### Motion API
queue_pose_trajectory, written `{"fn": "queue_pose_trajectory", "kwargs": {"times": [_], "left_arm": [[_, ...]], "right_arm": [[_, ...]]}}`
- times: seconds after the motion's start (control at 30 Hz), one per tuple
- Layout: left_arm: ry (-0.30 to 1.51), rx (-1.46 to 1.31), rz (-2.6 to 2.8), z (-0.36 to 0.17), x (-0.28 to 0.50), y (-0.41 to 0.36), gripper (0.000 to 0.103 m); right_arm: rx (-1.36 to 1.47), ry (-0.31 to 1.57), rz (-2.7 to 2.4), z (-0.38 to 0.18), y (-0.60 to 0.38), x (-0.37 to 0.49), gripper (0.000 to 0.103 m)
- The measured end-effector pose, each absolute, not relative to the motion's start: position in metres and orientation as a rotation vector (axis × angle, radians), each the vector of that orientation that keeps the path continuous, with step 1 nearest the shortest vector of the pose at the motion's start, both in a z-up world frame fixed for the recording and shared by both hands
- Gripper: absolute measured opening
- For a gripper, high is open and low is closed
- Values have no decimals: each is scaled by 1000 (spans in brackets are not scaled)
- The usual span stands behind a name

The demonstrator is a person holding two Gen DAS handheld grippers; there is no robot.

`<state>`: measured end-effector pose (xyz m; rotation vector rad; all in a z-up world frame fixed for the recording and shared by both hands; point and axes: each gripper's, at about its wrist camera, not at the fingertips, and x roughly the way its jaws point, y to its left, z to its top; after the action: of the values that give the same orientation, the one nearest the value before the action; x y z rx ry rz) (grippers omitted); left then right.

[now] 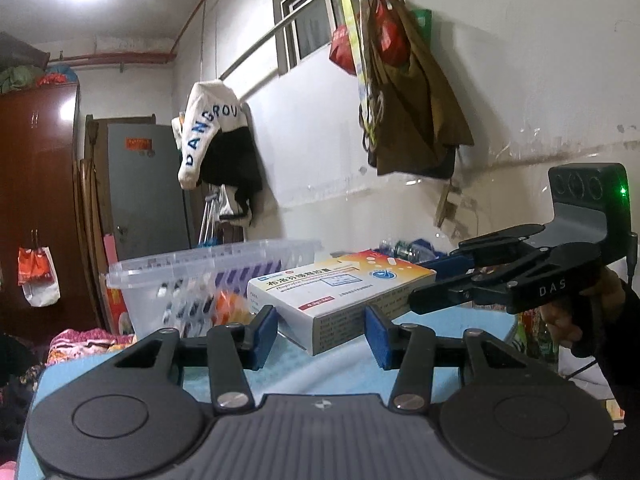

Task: Organize objects
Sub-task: 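Lift the medicine box with both grippers and carry it over the basket, then open both grippers to drop the medicine box into the basket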

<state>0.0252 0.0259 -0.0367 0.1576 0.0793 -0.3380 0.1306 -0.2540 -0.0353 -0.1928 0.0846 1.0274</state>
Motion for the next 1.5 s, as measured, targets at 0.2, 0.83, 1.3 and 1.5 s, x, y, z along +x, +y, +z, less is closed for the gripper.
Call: {"fn": "queue_pose_trajectory", "kwargs": {"times": [0.2,0.83,1.3,1.5], "left_arm": [[32,183,-323,-11,34,23,52],[118,182,-215,81,180,62,52],[307,110,-92,44,260,88,53],[267,79,-16,40,250,95,76]], "right_arm": [[-194,39,1019,-9,-249,144,46],[-192,95,990,55,-171,276,46],[-271,199,892,26,-126,320,60],[-265,153,812,19,-139,310,87]]}}
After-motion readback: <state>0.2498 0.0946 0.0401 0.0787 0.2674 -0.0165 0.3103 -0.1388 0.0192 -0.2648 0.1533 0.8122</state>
